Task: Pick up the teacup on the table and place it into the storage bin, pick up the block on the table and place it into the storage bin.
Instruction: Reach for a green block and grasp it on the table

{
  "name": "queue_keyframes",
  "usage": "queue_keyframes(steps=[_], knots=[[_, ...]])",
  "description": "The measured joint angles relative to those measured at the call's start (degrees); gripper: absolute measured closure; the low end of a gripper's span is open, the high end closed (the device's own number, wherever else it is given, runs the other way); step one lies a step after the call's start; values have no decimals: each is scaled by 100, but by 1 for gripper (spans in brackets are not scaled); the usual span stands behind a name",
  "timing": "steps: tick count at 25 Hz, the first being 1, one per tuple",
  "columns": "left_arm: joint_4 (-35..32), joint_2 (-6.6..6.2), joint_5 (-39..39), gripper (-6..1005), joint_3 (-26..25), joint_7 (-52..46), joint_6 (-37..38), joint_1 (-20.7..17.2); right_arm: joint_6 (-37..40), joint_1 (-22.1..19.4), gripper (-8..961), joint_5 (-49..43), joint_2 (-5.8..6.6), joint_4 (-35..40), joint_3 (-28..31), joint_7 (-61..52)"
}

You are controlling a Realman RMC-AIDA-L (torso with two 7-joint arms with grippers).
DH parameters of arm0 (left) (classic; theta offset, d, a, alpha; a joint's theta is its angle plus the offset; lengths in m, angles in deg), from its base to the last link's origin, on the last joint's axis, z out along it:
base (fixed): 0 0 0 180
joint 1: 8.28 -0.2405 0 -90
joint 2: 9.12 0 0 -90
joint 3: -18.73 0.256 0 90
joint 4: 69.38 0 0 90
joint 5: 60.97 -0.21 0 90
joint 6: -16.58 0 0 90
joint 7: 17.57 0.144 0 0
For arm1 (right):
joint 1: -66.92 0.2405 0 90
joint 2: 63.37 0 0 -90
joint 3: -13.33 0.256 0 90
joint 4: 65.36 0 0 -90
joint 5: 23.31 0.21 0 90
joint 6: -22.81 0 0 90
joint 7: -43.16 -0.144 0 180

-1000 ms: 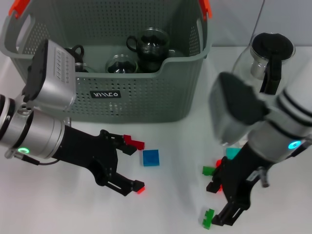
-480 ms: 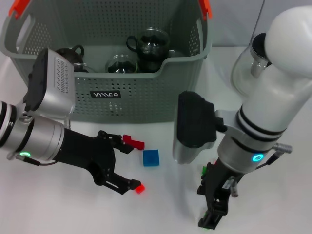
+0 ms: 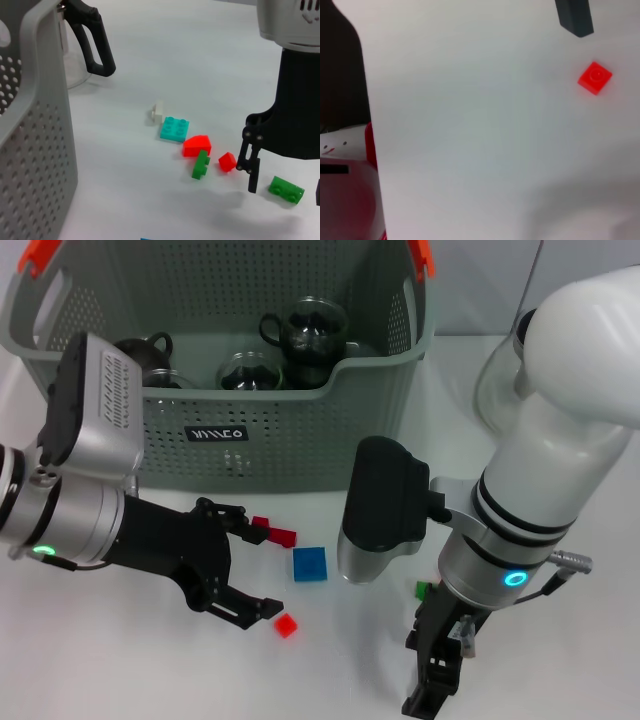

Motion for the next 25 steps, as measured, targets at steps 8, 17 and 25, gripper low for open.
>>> queue_keyframes(steps=[8,17,25], knots=[[118,0,0,82,-23,75,-25,20,-14,-23,167,-14,0,5,-144,-265],[204,0,0,83,-24,92,-93,18,-54,-96,197,-59,18,14,-173,-328],[255,0,0,85,-23,116,-99,17,-78,-176,223,-63,20,53,-202,-330]])
